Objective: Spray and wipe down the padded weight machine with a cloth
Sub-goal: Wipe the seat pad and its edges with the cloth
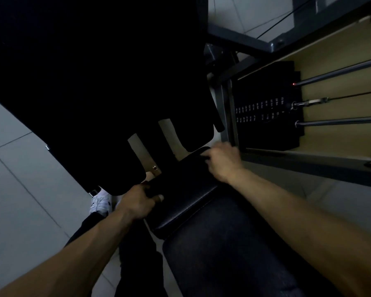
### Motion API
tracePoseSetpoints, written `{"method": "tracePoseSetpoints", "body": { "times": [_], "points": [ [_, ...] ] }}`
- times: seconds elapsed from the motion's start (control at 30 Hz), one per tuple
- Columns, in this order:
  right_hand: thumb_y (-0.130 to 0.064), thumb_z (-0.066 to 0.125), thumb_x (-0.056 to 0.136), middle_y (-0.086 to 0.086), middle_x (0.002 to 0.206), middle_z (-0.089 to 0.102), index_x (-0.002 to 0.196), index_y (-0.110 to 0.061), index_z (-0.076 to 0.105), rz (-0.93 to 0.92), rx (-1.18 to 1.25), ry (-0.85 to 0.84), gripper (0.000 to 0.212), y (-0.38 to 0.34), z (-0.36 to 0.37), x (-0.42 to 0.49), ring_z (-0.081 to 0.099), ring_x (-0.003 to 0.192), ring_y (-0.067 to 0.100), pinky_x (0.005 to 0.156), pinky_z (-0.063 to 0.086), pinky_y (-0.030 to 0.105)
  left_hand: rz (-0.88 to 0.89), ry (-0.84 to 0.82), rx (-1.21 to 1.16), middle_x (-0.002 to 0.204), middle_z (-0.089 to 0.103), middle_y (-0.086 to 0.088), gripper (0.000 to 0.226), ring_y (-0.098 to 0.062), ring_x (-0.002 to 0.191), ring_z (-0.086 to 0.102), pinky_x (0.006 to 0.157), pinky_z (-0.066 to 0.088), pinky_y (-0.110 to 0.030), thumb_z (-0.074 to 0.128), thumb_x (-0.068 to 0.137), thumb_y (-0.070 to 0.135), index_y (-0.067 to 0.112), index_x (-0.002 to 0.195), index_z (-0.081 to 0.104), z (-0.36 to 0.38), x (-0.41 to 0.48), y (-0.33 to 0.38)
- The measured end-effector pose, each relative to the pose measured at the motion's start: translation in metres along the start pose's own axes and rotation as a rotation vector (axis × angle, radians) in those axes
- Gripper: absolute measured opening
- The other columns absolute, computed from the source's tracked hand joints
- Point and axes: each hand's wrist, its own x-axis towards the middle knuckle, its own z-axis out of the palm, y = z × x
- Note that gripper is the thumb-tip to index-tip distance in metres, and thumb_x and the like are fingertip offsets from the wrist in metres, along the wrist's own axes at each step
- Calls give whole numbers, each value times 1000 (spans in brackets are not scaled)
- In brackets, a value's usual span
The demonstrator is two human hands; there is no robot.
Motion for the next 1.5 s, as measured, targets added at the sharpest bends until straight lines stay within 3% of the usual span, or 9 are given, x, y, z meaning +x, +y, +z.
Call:
{"method": "tracePoseSetpoints", "body": {
  "times": [0.13, 0.4, 0.53, 0.7, 0.83, 0.97, 1.23, 1.33, 1.5],
  "points": [
    [-27, 56, 104, 11, 131, 56, 139, -33, 64, 155, 67, 70, 37, 26, -1, -13, 49, 121, 33, 99, 40, 42, 0, -22, 40, 99, 71, 0, 31, -16, 90, 68, 76, 45, -22, 76, 91, 37, 18, 114, 72, -2, 2, 1],
    [-25, 61, 100, 8, 119, 56, 132, -29, 69, -401, 213, -57, 33, -95, 15, -92, 47, 113, 32, 92, 35, 44, 15, -59, 148, 106, 68, -9, 22, -29, 108, 67, 80, 45, -27, 66, 95, 16, 8, 115, 71, -5, 3, -2],
    [-30, 63, 100, 2, 127, 58, 133, -41, 66, -166, 129, 66, 35, -9, -5, -75, 49, 120, 28, 96, 38, 41, 21, -80, 139, 146, 52, 1, 47, -21, 130, 54, 92, 36, -17, 65, 98, 34, 16, 141, 59, -2, -1, 2],
    [-30, 61, 101, 5, 125, 58, 130, -39, 67, 98, 167, 165, 31, 27, -7, -69, 50, 119, 29, 96, 39, 41, -6, -112, 64, 145, 52, 3, 60, -14, 115, 58, 92, 43, -22, 72, 91, 48, 18, 141, 59, 0, 0, 8],
    [-30, 64, 98, 7, 118, 61, 126, -33, 71, -198, 213, 101, 29, -61, 16, -99, 53, 110, 32, 90, 40, 44, -8, -135, 63, 136, 61, 0, 58, -12, 104, 65, 81, 46, -14, 74, 89, 46, 16, 137, 60, -2, 1, 8],
    [-20, 71, 92, 8, 111, 60, 120, -25, 73, -476, 270, 5, 28, -84, 22, -125, 53, 103, 32, 84, 36, 42, 25, -110, 92, 132, 65, -1, 48, -18, 113, 62, 94, 48, -29, 69, 92, 49, 21, 132, 67, -2, -3, 6],
    [-28, 56, 101, 3, 129, 56, 129, -37, 65, -57, 12, 40, 31, 57, -33, -89, 46, 119, 27, 99, 37, 41, -83, -28, -150, 135, 65, -4, 75, -20, 114, 66, 88, 50, -26, 76, 84, 57, 16, 144, 57, 8, -10, -3],
    [-27, 60, 96, 1, 125, 57, 126, -39, 65, -138, 4, 18, 33, 10, -22, -98, 48, 119, 27, 95, 36, 40, -129, 18, -297, 132, 67, -7, 77, -25, 111, 68, 94, 58, -42, 79, 81, 56, 22, 145, 54, 16, -18, -11],
    [-23, 62, 93, 3, 121, 56, 126, -31, 67, -498, 83, -36, 34, -86, 6, -136, 46, 113, 27, 94, 35, 42, -209, 72, -571, 126, 67, -14, 57, -31, 107, 68, 95, 57, -53, 73, 95, 21, 20, 147, 50, 26, -35, -10]
  ]
}}
